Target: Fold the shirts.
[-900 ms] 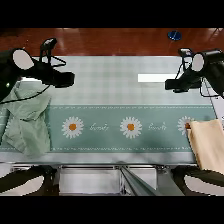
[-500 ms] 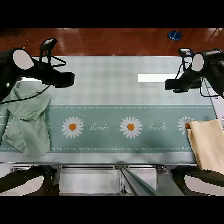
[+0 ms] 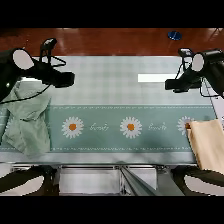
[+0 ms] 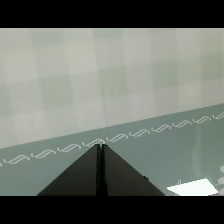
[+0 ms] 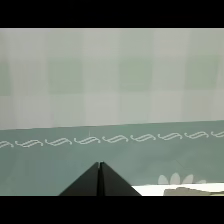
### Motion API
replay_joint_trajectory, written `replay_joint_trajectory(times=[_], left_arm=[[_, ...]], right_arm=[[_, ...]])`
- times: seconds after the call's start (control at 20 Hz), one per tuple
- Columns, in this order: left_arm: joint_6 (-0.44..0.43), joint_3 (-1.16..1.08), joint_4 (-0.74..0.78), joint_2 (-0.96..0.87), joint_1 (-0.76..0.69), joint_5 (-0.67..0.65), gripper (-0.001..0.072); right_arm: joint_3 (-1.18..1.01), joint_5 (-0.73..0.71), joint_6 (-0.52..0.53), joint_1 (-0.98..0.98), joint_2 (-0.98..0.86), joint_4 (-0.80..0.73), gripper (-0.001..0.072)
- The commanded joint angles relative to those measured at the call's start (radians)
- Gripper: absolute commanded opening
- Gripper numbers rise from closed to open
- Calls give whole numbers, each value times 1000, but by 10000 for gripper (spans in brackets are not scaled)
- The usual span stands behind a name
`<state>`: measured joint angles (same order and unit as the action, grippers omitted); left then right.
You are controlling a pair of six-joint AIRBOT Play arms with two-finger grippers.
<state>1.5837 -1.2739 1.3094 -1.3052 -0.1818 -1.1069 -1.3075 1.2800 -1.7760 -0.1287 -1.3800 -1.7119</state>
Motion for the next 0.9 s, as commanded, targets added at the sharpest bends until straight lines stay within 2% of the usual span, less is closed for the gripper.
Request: replay_joint_trajectory(times=[0.0, 0.05, 0.1, 0.15, 0.25, 0.3, 0.45, 0.6, 0.85], left_arm=[[-1, 0, 10, -6, 3, 99, 34], [-1, 0, 50, -11, 3, 152, 145], [-1, -1, 111, -13, 3, 199, 443], [0, -9, 204, -13, 8, 219, 509], [48, -45, 389, -11, 55, 179, 508], [70, -48, 422, -4, 105, 161, 508], [149, -5, 372, 3, 333, 129, 507], [146, 121, 285, 3, 537, 128, 508], [146, 172, 278, -34, 702, 156, 507]], right_arm=[[0, -81, 0, -1, -1, -6, 19], [0, -98, -1, -1, -1, -7, 113], [0, -108, 0, -1, -1, -6, 420], [0, -96, 18, -1, -1, -8, 412], [0, -19, 44, -2, -1, -14, 410], [0, 20, 53, -6, 0, -25, 409], [8, 46, 55, -53, 5, -45, 409], [10, 31, 30, -141, 4, -45, 409], [9, -47, -31, -259, 4, -44, 409]])
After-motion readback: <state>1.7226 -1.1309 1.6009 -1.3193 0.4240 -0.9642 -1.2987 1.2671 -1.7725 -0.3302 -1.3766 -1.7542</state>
